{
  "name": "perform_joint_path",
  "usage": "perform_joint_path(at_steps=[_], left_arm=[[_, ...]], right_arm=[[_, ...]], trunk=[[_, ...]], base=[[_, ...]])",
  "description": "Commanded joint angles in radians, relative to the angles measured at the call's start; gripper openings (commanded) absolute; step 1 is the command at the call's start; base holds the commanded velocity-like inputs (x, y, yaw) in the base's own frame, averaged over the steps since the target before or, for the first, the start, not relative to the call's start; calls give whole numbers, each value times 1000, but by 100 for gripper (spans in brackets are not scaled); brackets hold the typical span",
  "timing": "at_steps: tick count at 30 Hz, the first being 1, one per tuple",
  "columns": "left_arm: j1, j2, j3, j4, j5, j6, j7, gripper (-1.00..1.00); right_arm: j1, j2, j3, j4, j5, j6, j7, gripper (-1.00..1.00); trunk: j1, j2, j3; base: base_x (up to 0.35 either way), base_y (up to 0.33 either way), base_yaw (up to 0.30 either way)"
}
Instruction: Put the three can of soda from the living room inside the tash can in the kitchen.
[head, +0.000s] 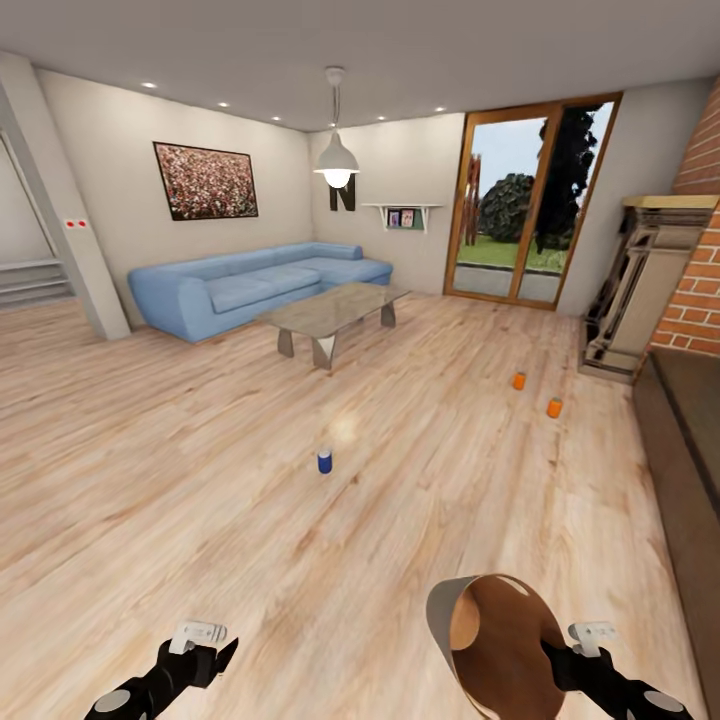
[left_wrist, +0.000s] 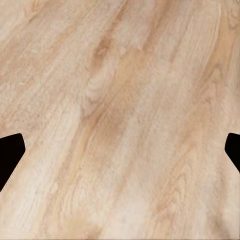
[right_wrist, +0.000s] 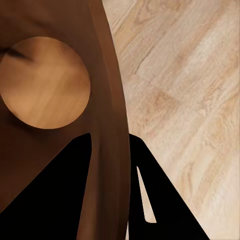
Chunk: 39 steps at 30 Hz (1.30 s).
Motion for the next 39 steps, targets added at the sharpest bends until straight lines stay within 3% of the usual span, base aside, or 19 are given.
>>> perform_joint_path(at_steps=[1,25,39], left_arm=[[0,0,0,0,1,0,0,100],[0,0,0,-1,1,0,-1,100],[0,1,0,-1,8,0,-1,100]], right_arm=[[-1,0,-2,-1,-8,0,5,-100],[0,0,0,-1,-7,0,2,-100],[0,4,0,0,-3,0,0,-100]], trunk=[[0,0,0],[0,0,0],[0,0,0]], base=[[323,0,0],[323,1,0],[297,167,0]])
